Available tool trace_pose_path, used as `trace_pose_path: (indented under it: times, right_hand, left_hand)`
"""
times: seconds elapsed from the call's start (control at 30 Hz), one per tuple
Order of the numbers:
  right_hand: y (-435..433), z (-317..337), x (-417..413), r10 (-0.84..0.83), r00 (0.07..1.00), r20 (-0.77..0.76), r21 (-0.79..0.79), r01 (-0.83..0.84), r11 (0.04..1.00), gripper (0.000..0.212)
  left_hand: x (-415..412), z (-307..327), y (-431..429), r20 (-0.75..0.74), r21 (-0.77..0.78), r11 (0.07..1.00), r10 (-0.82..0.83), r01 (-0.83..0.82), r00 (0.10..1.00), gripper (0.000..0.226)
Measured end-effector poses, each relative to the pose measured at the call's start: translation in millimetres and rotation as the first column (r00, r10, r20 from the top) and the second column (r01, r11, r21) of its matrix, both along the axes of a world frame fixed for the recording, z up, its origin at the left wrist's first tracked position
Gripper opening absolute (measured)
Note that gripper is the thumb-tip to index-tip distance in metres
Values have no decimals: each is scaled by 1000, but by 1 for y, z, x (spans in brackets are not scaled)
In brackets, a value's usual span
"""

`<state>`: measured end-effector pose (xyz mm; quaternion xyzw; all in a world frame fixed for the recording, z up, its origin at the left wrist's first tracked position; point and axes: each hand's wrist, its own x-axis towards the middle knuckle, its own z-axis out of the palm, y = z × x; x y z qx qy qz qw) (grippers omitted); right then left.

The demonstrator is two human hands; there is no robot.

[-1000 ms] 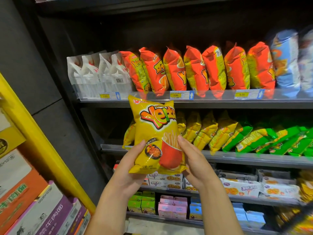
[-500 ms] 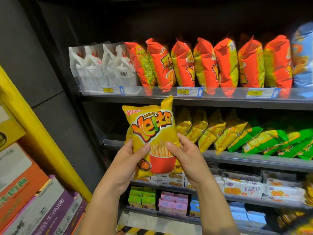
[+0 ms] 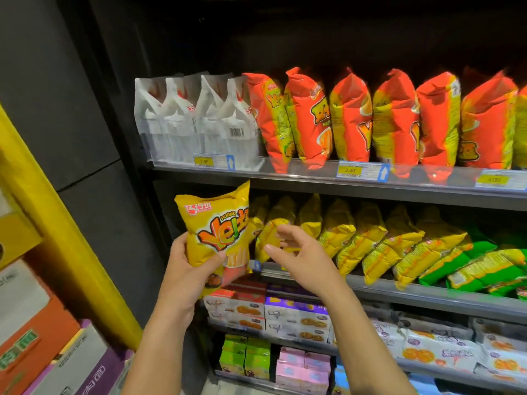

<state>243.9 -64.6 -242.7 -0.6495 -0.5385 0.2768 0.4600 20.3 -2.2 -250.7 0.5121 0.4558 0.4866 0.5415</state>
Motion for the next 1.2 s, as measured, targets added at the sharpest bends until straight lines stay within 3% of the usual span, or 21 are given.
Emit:
trace_pose_path:
  times: [0.1, 0.23, 0.33, 0.43, 0.6, 1.2]
  right_hand:
    - [42, -4, -5, 12, 938, 347, -13, -8, 1000, 69]
    - [88, -16, -13, 13, 636, 772, -30, 15, 999, 73]
    - [115, -27, -16, -14, 462, 887, -9, 48, 999, 76]
    - [136, -31, -16, 41, 347, 937, -74, 82, 994, 78]
    - [154, -32, -17, 128, 314, 941, -181, 146, 972, 67]
    - [168, -43, -2, 31, 293, 956, -72, 130, 989, 50]
  left_hand:
    - [-5, -19, 35, -95, 76, 993, 99, -92, 991, 76]
    - [-4, -40, 77, -185, 206, 968, 185, -146, 965, 77]
    - [-1, -56, 102, -279, 254, 947, 266, -196, 923, 71]
    - [5, -68, 119, -300, 223, 950, 278, -216, 912, 67]
    - [21, -79, 146, -287, 190, 952, 286, -238, 914, 70]
    - [46, -97, 228, -274, -58, 863, 470, -502, 839, 76]
